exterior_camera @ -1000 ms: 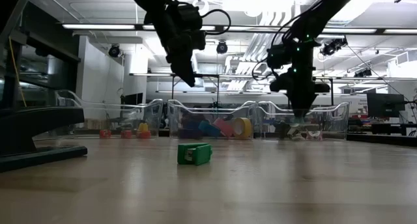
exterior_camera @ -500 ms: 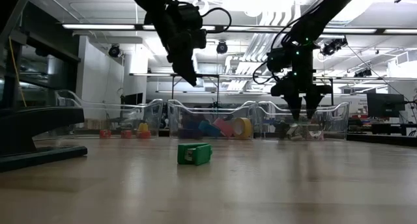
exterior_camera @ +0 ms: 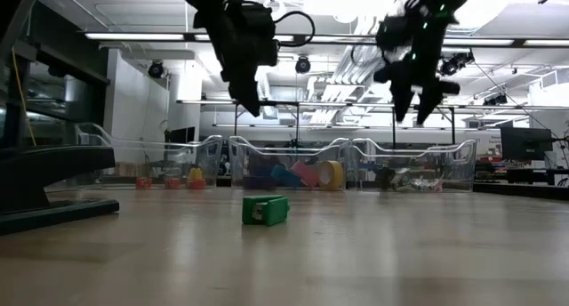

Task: Pick and place Stapler, Stapler remover, tape
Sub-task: Put the green stapler into the left transparent bin

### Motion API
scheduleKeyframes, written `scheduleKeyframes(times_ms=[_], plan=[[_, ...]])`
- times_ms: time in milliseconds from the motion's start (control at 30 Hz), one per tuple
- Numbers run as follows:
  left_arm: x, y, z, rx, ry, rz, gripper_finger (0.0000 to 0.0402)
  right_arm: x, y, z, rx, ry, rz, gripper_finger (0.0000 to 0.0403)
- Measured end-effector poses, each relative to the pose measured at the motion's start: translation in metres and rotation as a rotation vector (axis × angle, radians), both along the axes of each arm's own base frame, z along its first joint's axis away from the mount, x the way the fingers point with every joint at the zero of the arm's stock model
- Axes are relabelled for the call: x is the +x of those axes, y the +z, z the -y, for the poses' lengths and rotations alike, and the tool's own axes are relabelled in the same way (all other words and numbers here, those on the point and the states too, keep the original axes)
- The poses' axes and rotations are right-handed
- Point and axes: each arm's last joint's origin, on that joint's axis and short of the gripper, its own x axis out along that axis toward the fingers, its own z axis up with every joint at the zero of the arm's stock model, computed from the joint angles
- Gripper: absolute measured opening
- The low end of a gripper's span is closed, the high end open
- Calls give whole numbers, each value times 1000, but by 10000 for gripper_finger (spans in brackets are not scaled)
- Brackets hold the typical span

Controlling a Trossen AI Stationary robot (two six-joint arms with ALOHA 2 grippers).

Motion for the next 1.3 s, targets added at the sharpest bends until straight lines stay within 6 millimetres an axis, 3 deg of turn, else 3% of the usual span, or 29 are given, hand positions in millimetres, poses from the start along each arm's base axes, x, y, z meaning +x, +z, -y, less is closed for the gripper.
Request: scheduleKeyframes(times_ms=[233, 400, 867, 1067, 1300], plan=[[12, 0, 26, -37, -9, -9, 186, -1, 38, -41, -109, 58, 121, 263], [22, -1, 54, -47, 52, -48, 186, 0, 52, -66, -140, 89, 191, 263], [34, -4, 141, -120, 588, -123, 186, 18, 53, -126, -78, 349, 165, 263], [38, -12, 183, -153, 690, -130, 186, 18, 56, -157, -63, 485, 151, 263], [42, -35, 227, -216, 774, -210, 186, 10, 65, -191, -97, 593, 202, 263]])
